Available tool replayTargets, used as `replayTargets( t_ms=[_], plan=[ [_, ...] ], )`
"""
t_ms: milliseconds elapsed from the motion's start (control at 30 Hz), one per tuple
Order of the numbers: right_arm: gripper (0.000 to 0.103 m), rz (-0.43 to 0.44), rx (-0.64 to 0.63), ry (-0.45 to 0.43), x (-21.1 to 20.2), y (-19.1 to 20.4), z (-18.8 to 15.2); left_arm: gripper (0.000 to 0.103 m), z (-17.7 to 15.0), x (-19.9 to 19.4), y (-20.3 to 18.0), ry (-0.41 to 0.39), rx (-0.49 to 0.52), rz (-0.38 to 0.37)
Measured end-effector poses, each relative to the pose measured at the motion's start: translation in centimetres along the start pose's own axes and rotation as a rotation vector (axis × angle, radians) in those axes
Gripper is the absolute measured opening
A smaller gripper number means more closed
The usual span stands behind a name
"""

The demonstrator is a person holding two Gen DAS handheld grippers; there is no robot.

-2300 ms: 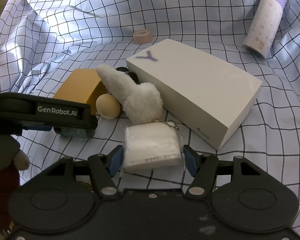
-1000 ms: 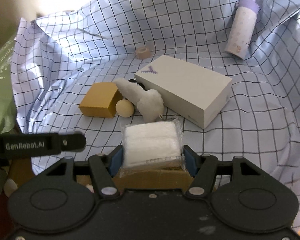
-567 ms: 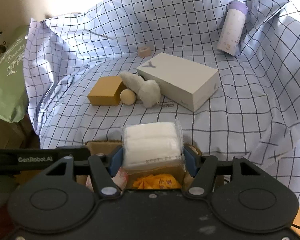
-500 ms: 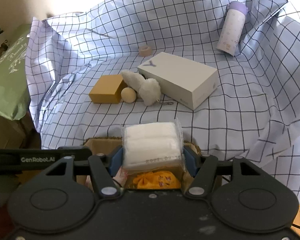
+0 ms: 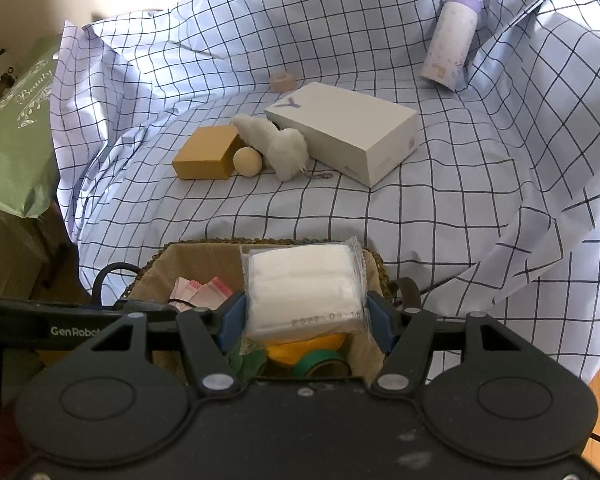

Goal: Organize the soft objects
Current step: 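Lower both items into the basket and open both grippers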

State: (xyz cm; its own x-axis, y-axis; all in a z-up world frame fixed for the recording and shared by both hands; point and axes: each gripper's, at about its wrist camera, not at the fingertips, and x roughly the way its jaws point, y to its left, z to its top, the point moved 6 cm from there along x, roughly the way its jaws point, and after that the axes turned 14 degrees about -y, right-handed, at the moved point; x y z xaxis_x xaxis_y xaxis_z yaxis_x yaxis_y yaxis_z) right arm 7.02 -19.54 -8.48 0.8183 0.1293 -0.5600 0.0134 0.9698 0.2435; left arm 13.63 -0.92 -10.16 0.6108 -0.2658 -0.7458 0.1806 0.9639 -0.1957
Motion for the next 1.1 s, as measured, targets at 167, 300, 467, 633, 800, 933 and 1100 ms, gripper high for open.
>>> replayTargets(
  t_ms=[167, 300, 467, 633, 800, 933, 1100],
  plan=[
    [0.063, 0.010, -0.005, 0.003, 0.08, 0.46, -0.05, 0.070, 0.01, 0.01, 0.03, 0.001, -0.003, -0.005],
    [0.063, 0.012, -0.008, 0.010, 0.20, 0.54, -0.15, 0.070, 0.09, 0.04, 0.05, -0.001, -0.005, -0.005],
    [0.063, 0.014, -0.011, 0.023, 0.33, 0.52, -0.37, 0.071, 0.13, 0.07, 0.12, -0.003, -0.012, -0.007],
    [0.067, 0.021, -0.019, 0.024, 0.27, 0.75, -0.54, 0.071, 0.07, 0.10, 0.15, -0.002, -0.020, -0.008],
    [0.069, 0.019, -0.011, 0.023, 0.31, 0.61, -0.56, 0.071, 0.01, 0.12, 0.16, -0.001, -0.022, -0.009],
    [0.070, 0.017, -0.007, 0.023, 0.31, 0.51, -0.62, 0.071, 0.02, 0.11, 0.16, -0.002, -0.022, -0.008],
    [0.071, 0.014, -0.004, 0.030, 0.48, 0.49, -0.80, 0.071, 0.04, 0.11, 0.14, -0.001, -0.023, -0.009]
  ],
)
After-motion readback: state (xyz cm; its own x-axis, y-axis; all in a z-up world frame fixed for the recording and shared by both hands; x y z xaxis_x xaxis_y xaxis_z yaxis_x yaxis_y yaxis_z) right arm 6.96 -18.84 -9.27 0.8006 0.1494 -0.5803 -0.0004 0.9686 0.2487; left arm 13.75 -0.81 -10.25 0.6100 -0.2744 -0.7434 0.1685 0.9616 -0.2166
